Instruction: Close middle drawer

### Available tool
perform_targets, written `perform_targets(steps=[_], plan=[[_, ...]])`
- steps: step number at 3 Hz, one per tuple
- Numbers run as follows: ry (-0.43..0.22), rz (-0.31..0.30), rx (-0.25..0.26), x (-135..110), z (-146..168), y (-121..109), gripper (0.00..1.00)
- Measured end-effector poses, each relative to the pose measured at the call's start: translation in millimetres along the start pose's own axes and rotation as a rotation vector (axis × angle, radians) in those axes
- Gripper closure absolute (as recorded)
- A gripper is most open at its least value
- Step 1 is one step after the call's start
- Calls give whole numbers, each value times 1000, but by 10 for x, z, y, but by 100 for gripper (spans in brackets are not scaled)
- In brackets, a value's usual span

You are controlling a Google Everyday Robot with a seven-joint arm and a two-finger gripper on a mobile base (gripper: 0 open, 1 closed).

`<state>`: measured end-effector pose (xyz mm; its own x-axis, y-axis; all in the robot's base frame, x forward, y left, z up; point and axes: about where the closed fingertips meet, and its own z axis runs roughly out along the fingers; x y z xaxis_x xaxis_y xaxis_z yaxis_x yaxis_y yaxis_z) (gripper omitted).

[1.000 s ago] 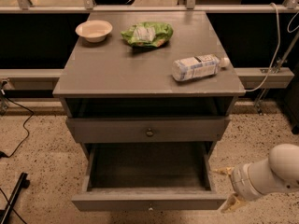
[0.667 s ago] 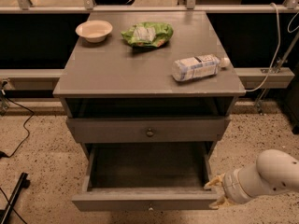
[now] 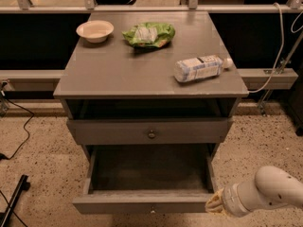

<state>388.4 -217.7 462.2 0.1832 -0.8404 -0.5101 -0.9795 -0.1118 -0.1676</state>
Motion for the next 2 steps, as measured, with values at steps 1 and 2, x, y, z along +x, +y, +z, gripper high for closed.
perform_targets(steps=[1,2], plan=[[-24,18,26,60,201,92,100],[-41,32,65,103,341,124,100]])
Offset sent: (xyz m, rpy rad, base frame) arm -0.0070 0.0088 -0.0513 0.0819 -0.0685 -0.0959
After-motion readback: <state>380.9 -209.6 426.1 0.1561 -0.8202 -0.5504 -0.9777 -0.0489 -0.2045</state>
